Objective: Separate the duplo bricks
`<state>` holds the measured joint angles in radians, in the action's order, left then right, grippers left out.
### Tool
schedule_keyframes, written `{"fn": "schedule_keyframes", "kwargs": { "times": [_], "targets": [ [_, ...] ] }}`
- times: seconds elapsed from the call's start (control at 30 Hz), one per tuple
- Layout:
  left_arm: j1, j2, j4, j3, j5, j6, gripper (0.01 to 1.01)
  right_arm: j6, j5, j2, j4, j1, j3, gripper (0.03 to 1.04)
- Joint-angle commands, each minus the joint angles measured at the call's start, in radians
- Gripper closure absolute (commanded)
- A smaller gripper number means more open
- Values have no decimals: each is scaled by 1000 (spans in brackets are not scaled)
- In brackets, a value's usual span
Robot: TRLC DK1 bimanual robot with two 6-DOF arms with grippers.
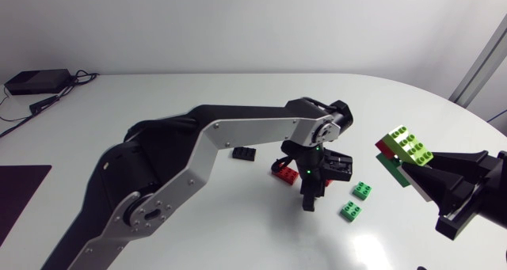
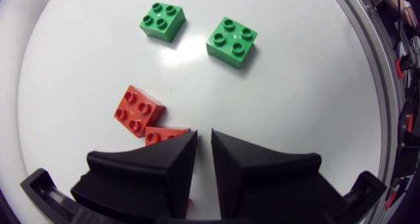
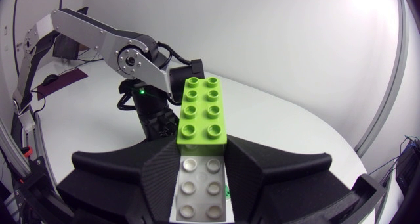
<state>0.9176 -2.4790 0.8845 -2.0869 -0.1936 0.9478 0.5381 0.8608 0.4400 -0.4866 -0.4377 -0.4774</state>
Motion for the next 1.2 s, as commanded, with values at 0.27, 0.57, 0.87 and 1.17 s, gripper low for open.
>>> {"fn": "schedule_keyframes", "kwargs": {
  "times": [0.27, 0.57, 0.87, 1.17],
  "targets": [
    [-49, 319, 50, 185, -76, -4, 813, -15, 6, 62, -7, 71, -67, 770],
    [-157, 514, 205, 297, -225, 75, 515, 22, -39, 200, -61, 295, -102, 770],
    [-163, 575, 266, 361, -316, 126, 484, 26, -80, 307, -55, 485, -115, 770],
    [-163, 568, 338, 315, -389, 163, 457, 37, -92, 379, -21, 551, -107, 770]
  ]
}}
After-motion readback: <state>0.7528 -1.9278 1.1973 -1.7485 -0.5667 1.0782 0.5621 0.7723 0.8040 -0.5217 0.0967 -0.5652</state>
